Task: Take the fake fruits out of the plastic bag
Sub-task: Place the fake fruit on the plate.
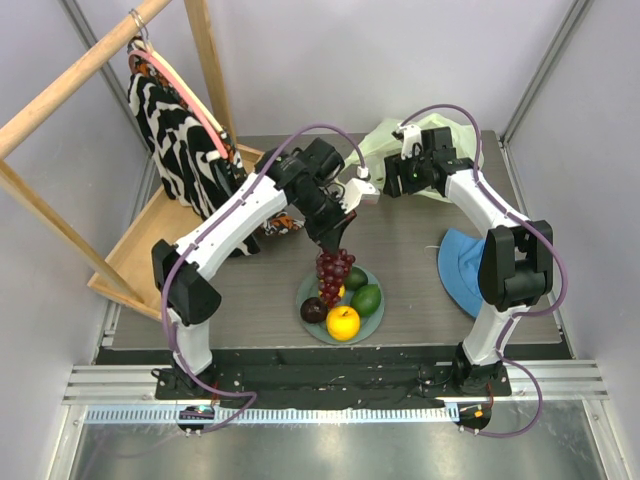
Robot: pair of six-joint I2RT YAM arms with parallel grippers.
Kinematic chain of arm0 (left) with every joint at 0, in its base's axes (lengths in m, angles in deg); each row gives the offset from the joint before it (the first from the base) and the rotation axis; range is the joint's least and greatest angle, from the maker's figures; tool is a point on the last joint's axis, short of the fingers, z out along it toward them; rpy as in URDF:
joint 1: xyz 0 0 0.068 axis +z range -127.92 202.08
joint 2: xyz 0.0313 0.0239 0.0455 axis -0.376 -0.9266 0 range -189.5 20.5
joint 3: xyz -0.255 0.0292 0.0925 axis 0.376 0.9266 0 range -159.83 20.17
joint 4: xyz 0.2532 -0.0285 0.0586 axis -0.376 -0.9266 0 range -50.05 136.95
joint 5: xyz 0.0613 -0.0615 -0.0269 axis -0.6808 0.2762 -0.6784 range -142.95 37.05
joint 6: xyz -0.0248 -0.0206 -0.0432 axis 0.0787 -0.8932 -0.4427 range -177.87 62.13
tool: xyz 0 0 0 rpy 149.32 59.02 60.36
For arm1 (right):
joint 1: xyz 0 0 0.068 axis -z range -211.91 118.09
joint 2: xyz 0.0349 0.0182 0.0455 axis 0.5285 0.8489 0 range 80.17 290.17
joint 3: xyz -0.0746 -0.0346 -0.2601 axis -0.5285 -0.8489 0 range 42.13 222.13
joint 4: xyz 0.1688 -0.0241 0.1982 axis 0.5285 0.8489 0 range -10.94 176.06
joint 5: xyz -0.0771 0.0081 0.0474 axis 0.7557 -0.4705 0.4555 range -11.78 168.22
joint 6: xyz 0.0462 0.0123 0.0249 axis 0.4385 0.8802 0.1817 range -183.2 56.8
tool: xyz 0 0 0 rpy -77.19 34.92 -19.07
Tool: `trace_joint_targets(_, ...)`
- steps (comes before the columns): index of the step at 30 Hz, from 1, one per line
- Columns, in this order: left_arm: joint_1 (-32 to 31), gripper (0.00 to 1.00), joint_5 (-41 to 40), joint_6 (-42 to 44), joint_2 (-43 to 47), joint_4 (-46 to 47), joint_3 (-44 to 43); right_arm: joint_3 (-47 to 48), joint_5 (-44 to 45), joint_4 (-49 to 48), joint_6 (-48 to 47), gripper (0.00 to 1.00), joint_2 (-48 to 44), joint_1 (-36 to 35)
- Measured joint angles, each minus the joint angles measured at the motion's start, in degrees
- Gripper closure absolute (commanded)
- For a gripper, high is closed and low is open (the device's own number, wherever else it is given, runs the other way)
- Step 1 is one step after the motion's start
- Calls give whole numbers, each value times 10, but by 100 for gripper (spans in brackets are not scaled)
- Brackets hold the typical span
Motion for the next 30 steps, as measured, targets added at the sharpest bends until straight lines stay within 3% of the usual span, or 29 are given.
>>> trace_joint_targets(18, -17, 95, 91, 6, -21, 9, 95, 0, 7, -5, -6, 35, 37, 0)
trace_joint_targets(24, -29, 82, 97, -9, -47, 35, 101, 0, 7, -5, -6, 36, 39, 0)
trace_joint_targets(25, -30, 73, 98, -11, -49, 40, 103, 0, 7, -5, -6, 35, 39, 0)
trace_joint_targets(27, -30, 67, 99, -16, -53, 45, 107, 0, 7, -5, -6, 35, 39, 0)
trace_joint_targets(30, -30, 49, 101, -22, -55, 47, 107, 0, 7, -5, -7, 35, 39, 0)
